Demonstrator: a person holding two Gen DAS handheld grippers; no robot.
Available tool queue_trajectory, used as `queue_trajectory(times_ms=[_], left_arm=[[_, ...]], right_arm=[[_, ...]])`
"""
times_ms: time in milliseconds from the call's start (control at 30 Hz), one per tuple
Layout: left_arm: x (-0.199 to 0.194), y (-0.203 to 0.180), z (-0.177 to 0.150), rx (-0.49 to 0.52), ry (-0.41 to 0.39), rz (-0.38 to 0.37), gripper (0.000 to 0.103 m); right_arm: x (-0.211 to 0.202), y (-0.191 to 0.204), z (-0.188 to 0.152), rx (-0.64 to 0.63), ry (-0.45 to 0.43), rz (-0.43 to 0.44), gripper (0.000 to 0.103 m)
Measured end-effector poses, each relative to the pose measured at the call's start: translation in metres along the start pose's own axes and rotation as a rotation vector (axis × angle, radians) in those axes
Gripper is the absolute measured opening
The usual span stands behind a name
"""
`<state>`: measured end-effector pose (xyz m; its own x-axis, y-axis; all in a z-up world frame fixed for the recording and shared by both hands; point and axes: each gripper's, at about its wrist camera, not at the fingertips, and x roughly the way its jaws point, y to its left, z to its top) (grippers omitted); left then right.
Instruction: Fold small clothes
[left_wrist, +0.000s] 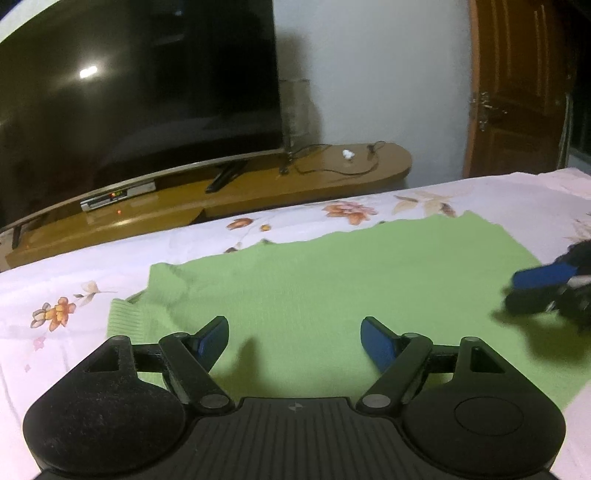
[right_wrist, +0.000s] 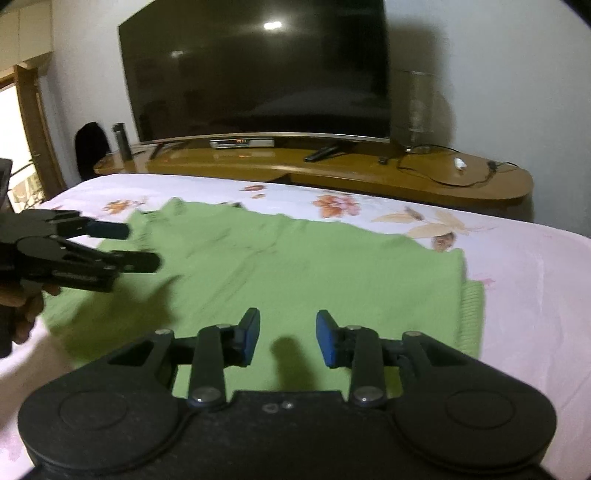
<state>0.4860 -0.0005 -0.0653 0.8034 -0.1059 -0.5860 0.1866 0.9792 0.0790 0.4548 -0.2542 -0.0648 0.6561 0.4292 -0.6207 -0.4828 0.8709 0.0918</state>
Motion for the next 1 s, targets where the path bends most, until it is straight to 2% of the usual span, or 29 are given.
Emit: queue_trajectory(times_ms=[167,300,367,467,533,600,633,667,700,733,800,900,1000], left_arm=[[-0.012,-0.017,-0.010,-0.008,0.012,-0.028,0.078],[-0.008,-0.026,-0.033,0.016,0.081,-0.038,0.078],[-0.011,-0.027,-0.048,0.071,0.089,-0.013,0.078],[-0.043,-0.004,-0.059,0.025,0.084,0.050,0.080],[-0.076,0.024,-0.074,-0.057,0.060,0.081,0.080],[-0.104,0.061,-0.096,-0.248,0.082,0.070,0.080],[-0.113,0.076,-0.107,-0.350,0.085,0.052,0.079],[-0.121,0.092,-0.121,-0.480,0.090,0.004,0.075],[-0.123,0.103,-0.131,-0.575,0.092,-0.040,0.063],[-0.125,0.112,-0.140,-0.677,0.077,-0.076,0.062],[-0.123,0.121,-0.150,-0.839,0.042,-0.144,0.062],[-0.110,0.121,-0.156,-0.962,-0.002,-0.175,0.062],[-0.096,0.114,-0.156,-1.017,-0.052,-0.185,0.062]], right_arm=[[-0.004,0.022,-0.011,0.007,0.021,0.022,0.034],[-0.008,0.027,-0.024,-0.001,0.057,0.013,0.034],[-0.010,0.021,-0.031,0.000,0.083,-0.015,0.035],[-0.020,-0.004,-0.045,0.017,0.124,-0.100,0.033],[-0.034,-0.017,-0.048,0.052,0.133,-0.114,0.031],[-0.051,-0.018,-0.046,0.074,0.107,-0.110,0.033],[-0.059,-0.016,-0.045,0.085,0.079,-0.091,0.031],[-0.065,-0.014,-0.044,0.102,0.058,-0.073,0.028],[-0.067,-0.013,-0.043,0.118,0.043,-0.059,0.015],[-0.069,-0.009,-0.042,0.134,0.023,-0.045,0.010],[-0.067,0.001,-0.038,0.162,-0.010,-0.031,0.010],[-0.055,0.009,-0.031,0.216,-0.017,0.013,0.010],[-0.039,0.021,-0.027,0.256,-0.014,0.050,0.010]])
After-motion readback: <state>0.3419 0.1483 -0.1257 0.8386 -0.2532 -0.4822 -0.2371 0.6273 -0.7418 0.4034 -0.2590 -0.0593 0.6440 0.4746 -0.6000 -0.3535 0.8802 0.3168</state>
